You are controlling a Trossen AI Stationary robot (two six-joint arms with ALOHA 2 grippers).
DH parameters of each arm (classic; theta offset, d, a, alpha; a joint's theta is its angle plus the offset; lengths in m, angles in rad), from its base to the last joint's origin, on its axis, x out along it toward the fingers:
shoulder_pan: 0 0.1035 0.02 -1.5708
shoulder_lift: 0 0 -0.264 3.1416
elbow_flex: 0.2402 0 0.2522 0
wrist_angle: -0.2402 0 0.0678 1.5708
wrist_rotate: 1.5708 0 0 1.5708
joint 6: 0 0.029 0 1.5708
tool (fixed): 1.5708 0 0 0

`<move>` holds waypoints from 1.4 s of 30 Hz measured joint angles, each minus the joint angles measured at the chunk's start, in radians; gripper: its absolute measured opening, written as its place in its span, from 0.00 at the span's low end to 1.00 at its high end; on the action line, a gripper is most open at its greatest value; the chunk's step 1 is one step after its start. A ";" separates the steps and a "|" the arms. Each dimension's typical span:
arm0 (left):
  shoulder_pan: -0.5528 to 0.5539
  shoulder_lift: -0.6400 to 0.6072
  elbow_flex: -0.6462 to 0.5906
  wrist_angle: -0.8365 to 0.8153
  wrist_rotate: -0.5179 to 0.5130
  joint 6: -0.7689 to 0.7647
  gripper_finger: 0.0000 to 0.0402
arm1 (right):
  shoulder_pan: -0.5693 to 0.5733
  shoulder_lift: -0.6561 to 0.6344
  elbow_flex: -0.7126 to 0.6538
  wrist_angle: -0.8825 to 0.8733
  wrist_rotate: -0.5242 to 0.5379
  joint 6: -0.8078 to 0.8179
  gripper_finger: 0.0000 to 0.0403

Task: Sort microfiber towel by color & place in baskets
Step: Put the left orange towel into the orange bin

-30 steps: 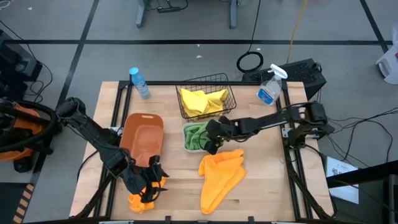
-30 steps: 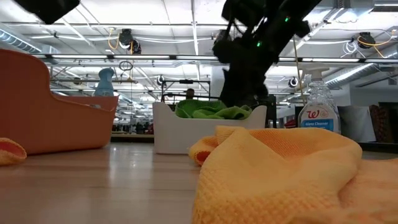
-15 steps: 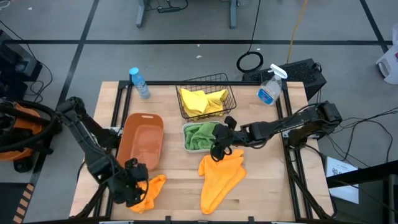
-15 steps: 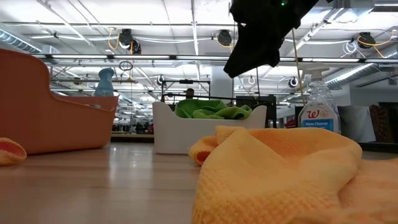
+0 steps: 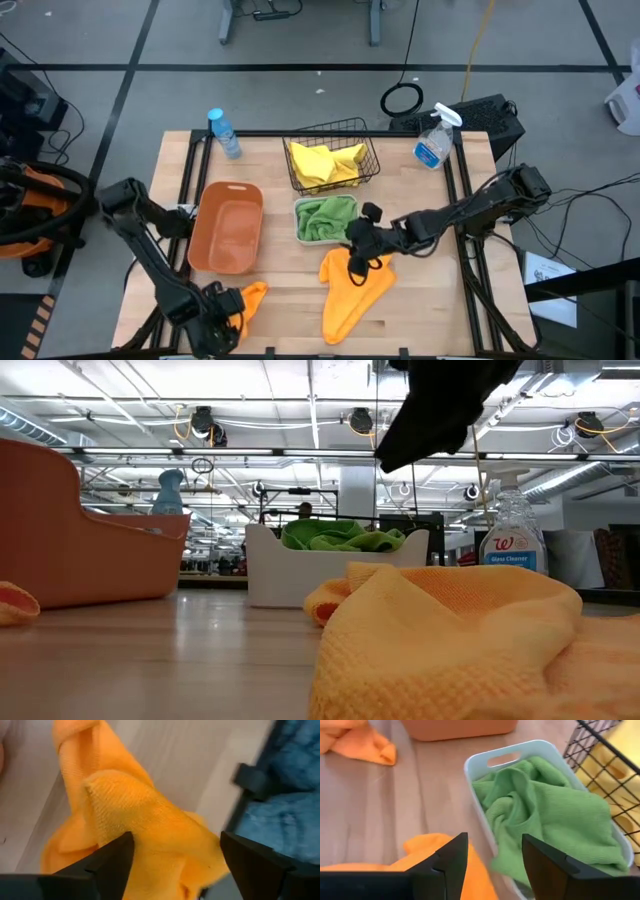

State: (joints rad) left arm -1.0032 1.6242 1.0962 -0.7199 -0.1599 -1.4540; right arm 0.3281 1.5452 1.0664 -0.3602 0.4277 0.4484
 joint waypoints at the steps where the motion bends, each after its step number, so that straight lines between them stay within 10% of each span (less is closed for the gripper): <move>1: 0.000 0.020 0.000 0.003 0.000 -0.004 0.77 | 0.012 0.000 0.000 0.000 0.002 0.001 0.44; 16: -0.001 0.263 0.007 -0.006 -0.014 0.023 0.90 | 0.144 0.000 0.000 0.108 0.079 0.007 0.44; 23: 0.001 0.281 0.008 0.013 -0.055 0.059 0.66 | 0.185 0.000 0.000 0.109 0.079 0.008 0.44; 32: 0.034 0.278 0.047 0.037 -0.060 0.219 0.09 | 0.211 0.000 0.000 0.108 0.102 0.004 0.44; 42: 0.088 0.176 0.155 -0.049 -0.253 0.435 0.12 | 0.212 0.000 0.000 0.147 0.102 -0.015 0.44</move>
State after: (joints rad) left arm -0.9150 1.8000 1.2511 -0.7685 -0.4126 -1.0187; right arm 0.5398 1.5455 1.0664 -0.2131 0.5299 0.4336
